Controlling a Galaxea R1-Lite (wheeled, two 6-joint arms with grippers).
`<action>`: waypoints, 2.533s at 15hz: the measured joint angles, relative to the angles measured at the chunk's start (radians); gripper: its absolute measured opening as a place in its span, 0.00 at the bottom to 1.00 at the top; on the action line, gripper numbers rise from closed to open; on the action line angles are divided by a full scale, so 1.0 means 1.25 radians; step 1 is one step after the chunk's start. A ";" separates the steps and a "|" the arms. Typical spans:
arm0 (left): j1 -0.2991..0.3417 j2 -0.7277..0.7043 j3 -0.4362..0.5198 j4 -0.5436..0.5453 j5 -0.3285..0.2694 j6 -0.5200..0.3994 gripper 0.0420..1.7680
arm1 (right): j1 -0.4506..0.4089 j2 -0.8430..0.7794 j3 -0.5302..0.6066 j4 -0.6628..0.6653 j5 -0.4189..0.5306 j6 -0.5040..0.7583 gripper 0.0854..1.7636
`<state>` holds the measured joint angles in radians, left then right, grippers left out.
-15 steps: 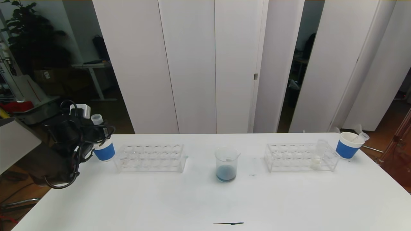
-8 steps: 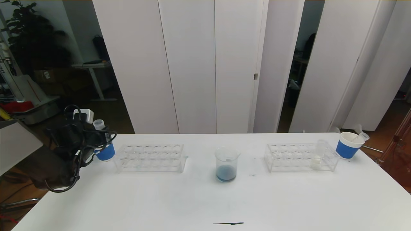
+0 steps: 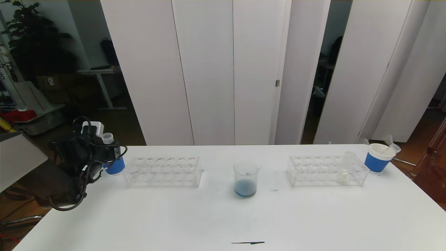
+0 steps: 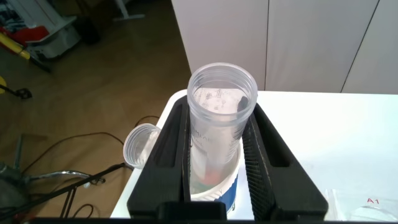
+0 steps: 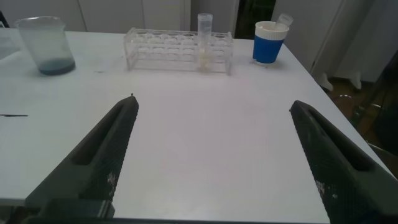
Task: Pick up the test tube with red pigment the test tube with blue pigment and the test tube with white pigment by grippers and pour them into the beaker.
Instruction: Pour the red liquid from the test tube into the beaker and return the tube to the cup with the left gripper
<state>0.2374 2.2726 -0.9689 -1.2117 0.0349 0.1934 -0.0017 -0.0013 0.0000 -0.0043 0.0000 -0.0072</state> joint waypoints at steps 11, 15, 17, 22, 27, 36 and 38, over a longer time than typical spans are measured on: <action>0.016 0.009 -0.037 0.051 -0.010 0.006 0.41 | 0.000 0.000 0.000 0.000 0.000 0.000 0.99; 0.016 0.014 -0.043 0.051 -0.011 -0.005 0.99 | 0.000 0.000 0.000 0.000 0.000 0.000 0.99; 0.018 0.013 -0.043 0.051 -0.012 -0.005 0.99 | 0.000 0.000 0.000 0.000 0.000 0.000 0.99; 0.010 -0.033 -0.036 0.064 -0.013 0.005 0.99 | 0.000 0.000 0.000 0.000 0.000 0.000 0.99; -0.027 -0.201 0.024 0.116 -0.014 -0.006 0.99 | 0.000 0.000 0.000 0.000 0.000 0.000 0.99; -0.084 -0.766 0.256 0.432 -0.016 -0.004 0.99 | 0.000 0.000 0.000 0.000 0.000 0.000 0.99; -0.090 -0.914 0.302 0.526 -0.016 -0.003 0.99 | 0.000 0.000 0.000 0.000 0.000 0.000 0.99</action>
<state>0.1255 1.1296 -0.5917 -0.5536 0.0149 0.1900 -0.0017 -0.0013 0.0000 -0.0043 -0.0004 -0.0072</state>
